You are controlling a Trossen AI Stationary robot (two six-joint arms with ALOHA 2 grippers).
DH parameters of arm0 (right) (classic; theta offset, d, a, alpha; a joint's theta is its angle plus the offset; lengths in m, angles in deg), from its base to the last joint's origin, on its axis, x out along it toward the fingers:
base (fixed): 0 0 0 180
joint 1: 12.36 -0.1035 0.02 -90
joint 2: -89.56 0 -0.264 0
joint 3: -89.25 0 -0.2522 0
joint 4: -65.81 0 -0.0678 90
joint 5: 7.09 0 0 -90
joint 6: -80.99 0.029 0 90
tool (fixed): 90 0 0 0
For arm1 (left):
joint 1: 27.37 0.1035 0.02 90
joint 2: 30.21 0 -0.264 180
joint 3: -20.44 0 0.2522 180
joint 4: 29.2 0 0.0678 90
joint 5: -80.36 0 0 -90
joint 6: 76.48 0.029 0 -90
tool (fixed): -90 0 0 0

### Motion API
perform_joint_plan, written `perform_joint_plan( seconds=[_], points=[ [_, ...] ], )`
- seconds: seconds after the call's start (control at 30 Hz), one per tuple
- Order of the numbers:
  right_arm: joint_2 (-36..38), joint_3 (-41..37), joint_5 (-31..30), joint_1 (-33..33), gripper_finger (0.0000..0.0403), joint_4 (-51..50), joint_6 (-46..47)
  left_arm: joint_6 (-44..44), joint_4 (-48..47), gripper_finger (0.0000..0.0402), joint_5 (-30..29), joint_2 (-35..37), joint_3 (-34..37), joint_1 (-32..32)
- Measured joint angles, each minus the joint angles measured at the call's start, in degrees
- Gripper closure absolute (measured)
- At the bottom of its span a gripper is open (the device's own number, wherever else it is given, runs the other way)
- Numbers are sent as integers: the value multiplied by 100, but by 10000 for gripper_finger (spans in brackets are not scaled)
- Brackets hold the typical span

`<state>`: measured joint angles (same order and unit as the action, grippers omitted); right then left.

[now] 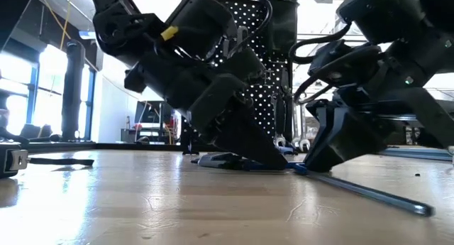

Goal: Hang tools onto peg board
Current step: Put the pick tool into the pegboard bin

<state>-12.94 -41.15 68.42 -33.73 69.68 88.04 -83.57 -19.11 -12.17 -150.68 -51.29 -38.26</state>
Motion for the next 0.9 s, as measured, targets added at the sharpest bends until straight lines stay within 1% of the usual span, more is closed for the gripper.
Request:
perform_joint_plan(
  seconds=[0.13, 0.33, 0.43, 0.53, 0.7, 0.8, 0.9],
  points=[
    [-15, -7, -27, 35, 392, 106, -2, 18, -11, 238, 58, -40, 1, 56],
    [38, -2, -118, 28, 398, 271, -183, -24, -103, 288, 73, -54, 3, 70],
    [140, 50, -130, 28, 402, 237, -273, -25, -113, 304, 66, -54, 5, 70],
    [302, 50, -175, -11, 401, 269, -350, 55, -98, 307, 58, -54, 10, 72],
    [545, 63, -207, -7, 401, 177, -436, 162, 27, 284, 58, -62, 21, 65],
    [722, 63, -259, -10, 401, -148, -285, 164, -49, 281, 53, -62, 14, 70],
    [859, 63, -268, 15, 402, -741, -13, 157, -66, 285, 62, -62, 14, 72]
  ],
)
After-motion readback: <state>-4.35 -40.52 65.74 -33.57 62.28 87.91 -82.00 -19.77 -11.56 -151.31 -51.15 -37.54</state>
